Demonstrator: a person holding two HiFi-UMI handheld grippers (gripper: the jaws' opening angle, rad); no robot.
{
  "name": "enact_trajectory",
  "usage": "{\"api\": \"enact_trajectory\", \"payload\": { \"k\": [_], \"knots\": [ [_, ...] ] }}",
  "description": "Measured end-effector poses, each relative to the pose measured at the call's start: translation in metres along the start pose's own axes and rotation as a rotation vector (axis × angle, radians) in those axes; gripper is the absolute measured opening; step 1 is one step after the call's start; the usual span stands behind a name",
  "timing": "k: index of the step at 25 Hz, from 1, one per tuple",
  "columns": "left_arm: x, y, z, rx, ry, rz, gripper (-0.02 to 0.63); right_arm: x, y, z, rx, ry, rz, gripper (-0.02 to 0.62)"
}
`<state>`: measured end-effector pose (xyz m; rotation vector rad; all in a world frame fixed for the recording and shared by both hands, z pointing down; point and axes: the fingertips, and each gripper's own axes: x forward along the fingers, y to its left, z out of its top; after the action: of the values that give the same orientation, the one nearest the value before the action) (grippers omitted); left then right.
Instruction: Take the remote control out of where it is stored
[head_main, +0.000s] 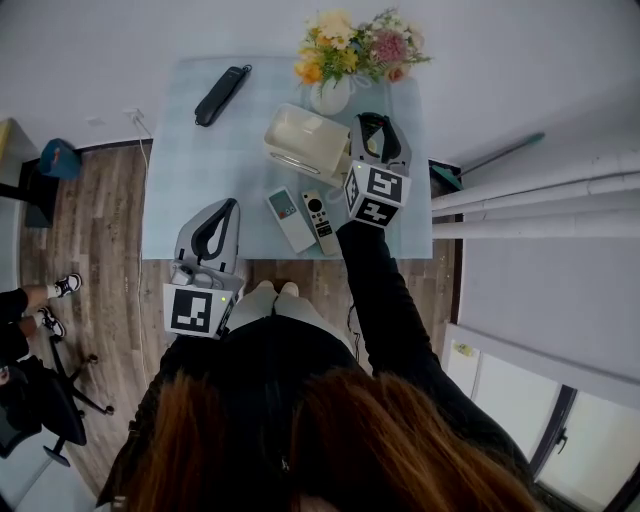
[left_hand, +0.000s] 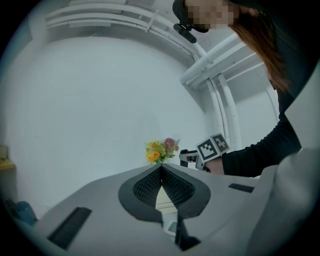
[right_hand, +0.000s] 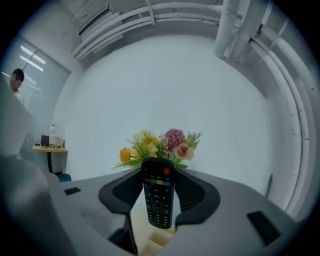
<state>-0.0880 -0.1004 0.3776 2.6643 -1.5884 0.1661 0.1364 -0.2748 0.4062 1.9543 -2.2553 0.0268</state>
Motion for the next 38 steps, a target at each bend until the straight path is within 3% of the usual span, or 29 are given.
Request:
{"api": "enact_trajectory", "payload": {
  "k": [10, 22, 38],
  "knots": [
    [-0.006, 0.004, 0.004, -0.013, -0.041, 0.01, 0.005, -0.06, 0.037, 0.034, -0.003, -0.068, 0.147, 0.21],
    [-0.011, 0.006, 0.006, -0.015, -0.054, 0.011, 0.005, -0.125, 0.063, 0.053, -0.009, -0.1, 0.24, 0.21],
    [-0.01, -0.006, 0.004, -0.009, -0.038, -0.014, 0.005, -0.176, 0.046, -0.021, -0.037, 0.087, 0.212, 0.21]
  ]
}}
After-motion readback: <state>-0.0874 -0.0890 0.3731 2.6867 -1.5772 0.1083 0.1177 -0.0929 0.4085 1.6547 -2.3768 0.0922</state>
